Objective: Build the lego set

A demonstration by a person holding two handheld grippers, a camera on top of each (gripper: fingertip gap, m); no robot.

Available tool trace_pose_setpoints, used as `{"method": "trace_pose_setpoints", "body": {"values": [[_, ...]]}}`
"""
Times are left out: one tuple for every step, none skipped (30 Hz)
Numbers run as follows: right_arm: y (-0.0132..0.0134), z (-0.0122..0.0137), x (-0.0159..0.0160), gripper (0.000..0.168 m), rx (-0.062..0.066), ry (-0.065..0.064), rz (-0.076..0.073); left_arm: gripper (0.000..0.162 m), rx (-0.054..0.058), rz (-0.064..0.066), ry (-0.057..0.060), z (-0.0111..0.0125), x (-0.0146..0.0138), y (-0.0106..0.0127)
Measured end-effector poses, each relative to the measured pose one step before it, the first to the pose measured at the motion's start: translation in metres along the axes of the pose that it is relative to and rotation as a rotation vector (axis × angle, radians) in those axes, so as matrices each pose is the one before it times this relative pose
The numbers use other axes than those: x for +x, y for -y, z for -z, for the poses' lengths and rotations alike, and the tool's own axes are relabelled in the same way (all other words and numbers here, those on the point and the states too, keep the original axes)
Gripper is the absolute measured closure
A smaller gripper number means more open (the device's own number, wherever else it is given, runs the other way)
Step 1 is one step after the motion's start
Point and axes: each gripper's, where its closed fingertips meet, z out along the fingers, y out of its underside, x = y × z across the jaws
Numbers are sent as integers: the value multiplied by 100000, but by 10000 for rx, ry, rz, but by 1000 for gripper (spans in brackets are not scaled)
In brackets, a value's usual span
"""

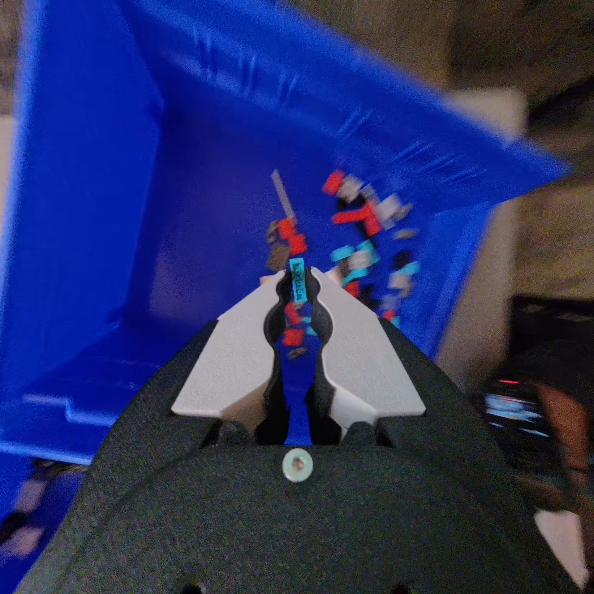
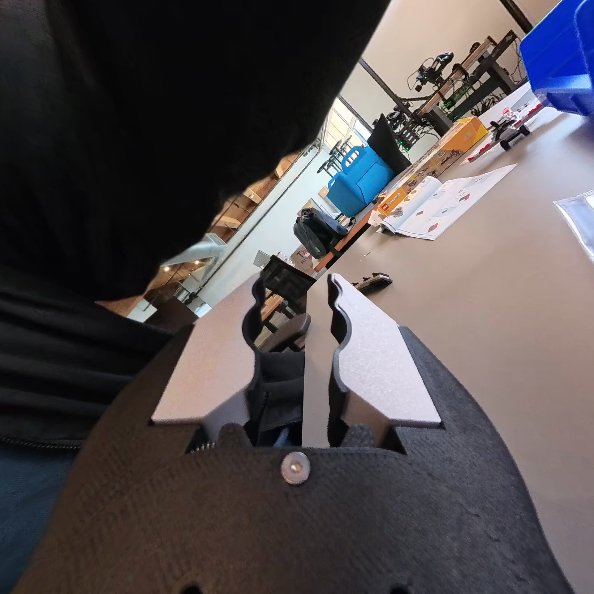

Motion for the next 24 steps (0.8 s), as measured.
{"method": "trace_pose_setpoints", "body": {"values": [[-122,13,36,130,-89,-62,36,154,1382,203,-590,2333,1409,782],[-103,9,27,130,-86,-56,36,156,1328,9,-615,2362,1636,600],[-76,19,37,130,-65,-55,30,155,1133,-4,-454,2275,1505,290],[-55,28,56,130,-57,-62,17,155,955,35,-322,2174,1337,-26],[-26,17,83,130,-38,-71,17,155,901,-24,-355,2123,1429,-155],[23,43,92,130,-1,-80,18,155,875,-65,-390,2071,1560,-199],[21,27,108,130,4,-98,30,155,791,32,-337,2028,1495,-245],[-6,28,96,130,-18,-96,44,155,724,124,-256,1946,1355,-232],[-37,14,58,130,-33,-86,54,154,689,121,-184,1828,1237,-210],[-40,7,78,130,-35,-93,66,155,608,88,-83,1687,1085,-217],[-40,-14,53,130,-29,-73,54,154,480,64,21,1505,902,-282],[-22,-23,59,130,-18,-55,19,155,349,54,94,1352,798,-370],[9,-13,76,130,2,-57,2,154,203,68,175,1205,685,-517],[36,-4,109,130,16,-81,16,154,-13,119,337,1135,455,-830],[29,48,160,130,8,-133,35,154,-335,172,578,1117,90,-1384],[33,81,207,130,-1,-174,65,154,-666,198,831,1156,-360,-2042],[38,94,251,130,-23,-200,87,154,-1004,247,1052,1123,-830,-2792],[25,99,272,130,-43,-207,97,154,-1292,277,1182,926,-1213,-3462],[19,98,281,130,-52,-198,94,154,-1378,266,1092,509,-1267,-3792],[49,78,260,130,-35,-157,71,154,-1358,294,870,-21,-1056,-3801],[66,33,224,130,-10,-106,18,154,-1221,304,670,-506,-875,-3474],[78,0,168,130,10,-61,-33,154,-962,273,519,-847,-724,-2839],[52,-28,126,130,9,-31,-44,154,-712,238,333,-1025,-490,-2174],[19,-35,106,130,-10,-39,-18,154,-518,236,207,-1040,-345,-1597]]}}
